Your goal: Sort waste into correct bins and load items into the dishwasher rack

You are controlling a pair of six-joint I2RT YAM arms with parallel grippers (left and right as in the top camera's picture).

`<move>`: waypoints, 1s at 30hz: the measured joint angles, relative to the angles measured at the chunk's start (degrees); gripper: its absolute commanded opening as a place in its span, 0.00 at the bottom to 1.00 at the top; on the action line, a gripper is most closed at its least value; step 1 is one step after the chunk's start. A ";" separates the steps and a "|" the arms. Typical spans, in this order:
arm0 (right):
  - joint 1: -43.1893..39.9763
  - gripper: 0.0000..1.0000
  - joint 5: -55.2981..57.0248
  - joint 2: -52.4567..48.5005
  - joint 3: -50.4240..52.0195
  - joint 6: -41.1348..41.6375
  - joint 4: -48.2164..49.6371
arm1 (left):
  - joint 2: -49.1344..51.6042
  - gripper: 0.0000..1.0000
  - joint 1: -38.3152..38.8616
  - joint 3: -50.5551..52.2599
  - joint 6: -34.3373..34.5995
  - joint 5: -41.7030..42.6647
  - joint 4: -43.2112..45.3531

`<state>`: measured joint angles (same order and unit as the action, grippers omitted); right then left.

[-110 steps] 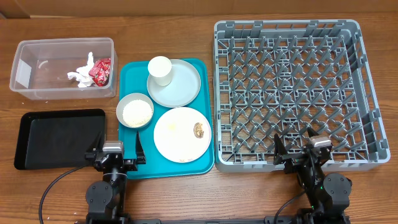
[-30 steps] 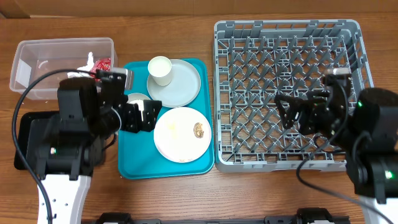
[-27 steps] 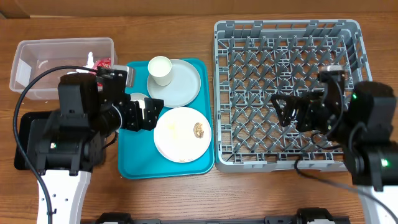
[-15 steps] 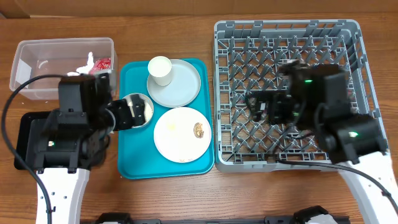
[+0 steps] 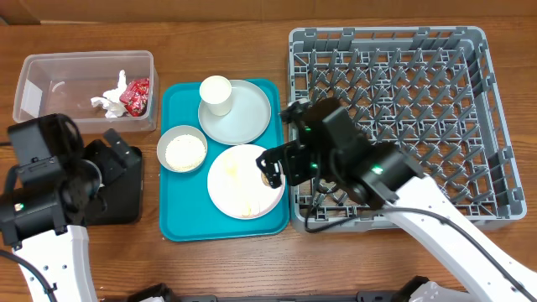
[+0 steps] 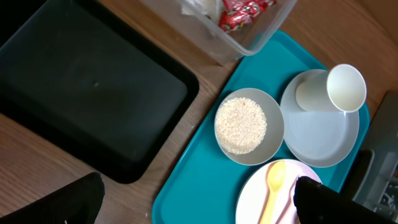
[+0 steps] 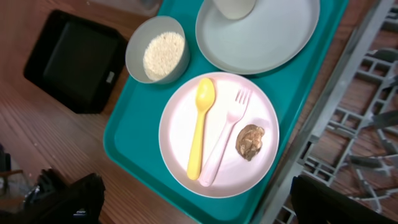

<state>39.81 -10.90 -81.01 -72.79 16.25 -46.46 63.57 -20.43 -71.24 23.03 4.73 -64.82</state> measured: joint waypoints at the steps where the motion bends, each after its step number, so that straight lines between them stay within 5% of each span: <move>1: 0.46 1.00 0.22 -1.01 0.00 0.04 0.26 | 0.00 1.00 -0.70 0.00 0.24 0.46 -0.09; 8: 3.76 0.95 2.89 -7.43 0.00 0.42 1.84 | 0.00 0.92 -1.38 -0.02 -0.26 3.43 -0.57; 23: 3.17 0.87 7.43 -7.56 -0.07 4.00 4.92 | 1.40 1.00 2.51 -0.07 -6.23 8.83 -1.57; 30: 0.42 0.89 10.51 -6.95 -0.22 7.56 3.02 | 7.19 1.00 6.62 -0.66 -12.55 15.63 11.78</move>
<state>40.23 -0.38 -87.96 -73.01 23.81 -43.44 70.76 -13.80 -71.90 10.48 20.36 -53.04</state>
